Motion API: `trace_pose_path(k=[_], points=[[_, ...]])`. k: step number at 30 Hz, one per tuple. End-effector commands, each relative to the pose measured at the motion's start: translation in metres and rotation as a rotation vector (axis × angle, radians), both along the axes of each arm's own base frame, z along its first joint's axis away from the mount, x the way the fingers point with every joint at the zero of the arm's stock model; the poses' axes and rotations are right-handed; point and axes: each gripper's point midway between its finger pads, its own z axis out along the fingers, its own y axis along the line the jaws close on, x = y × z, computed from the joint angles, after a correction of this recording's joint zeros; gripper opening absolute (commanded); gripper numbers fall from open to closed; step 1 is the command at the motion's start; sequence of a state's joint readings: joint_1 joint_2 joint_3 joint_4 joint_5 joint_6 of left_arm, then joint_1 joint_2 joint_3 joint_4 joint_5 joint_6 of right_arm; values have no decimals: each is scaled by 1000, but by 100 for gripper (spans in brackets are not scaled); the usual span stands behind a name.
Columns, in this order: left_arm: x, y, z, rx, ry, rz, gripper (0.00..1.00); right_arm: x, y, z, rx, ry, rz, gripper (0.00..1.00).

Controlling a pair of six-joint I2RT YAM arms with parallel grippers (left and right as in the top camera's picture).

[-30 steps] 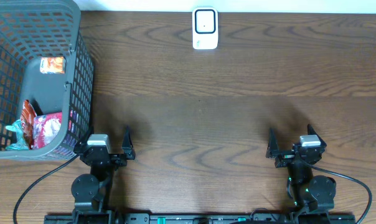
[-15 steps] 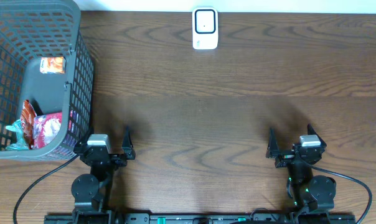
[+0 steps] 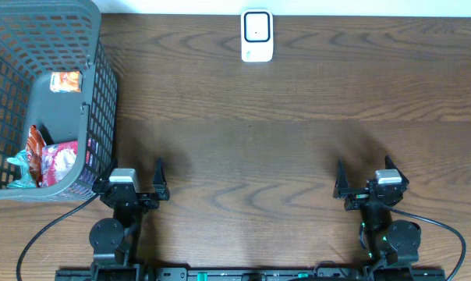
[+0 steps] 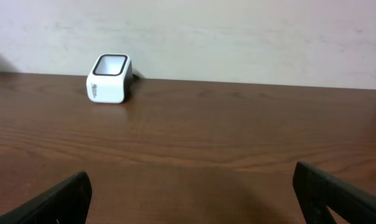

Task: Scan the item barcode

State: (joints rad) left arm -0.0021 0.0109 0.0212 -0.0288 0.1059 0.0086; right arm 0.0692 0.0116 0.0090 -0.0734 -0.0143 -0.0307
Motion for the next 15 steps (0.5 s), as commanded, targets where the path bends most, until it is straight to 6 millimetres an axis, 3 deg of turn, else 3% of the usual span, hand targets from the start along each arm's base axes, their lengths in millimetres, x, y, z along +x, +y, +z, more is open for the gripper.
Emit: trace_pose_path(k=[1, 6, 11, 15], points=[[-1, -7, -14, 8, 39, -40, 98, 0, -3, -1, -8, -2, -11, 99], [-7, -39, -10, -14, 24, -229, 98, 0, -3, -1, -8, -2, -11, 99], [-9, -47, -6, -46, 14, -271, 98, 0, -3, -1, -8, -2, -11, 99], [-23, -81, 34, -52, -145, -496, 98, 0, -3, -1, -8, -2, -11, 99]])
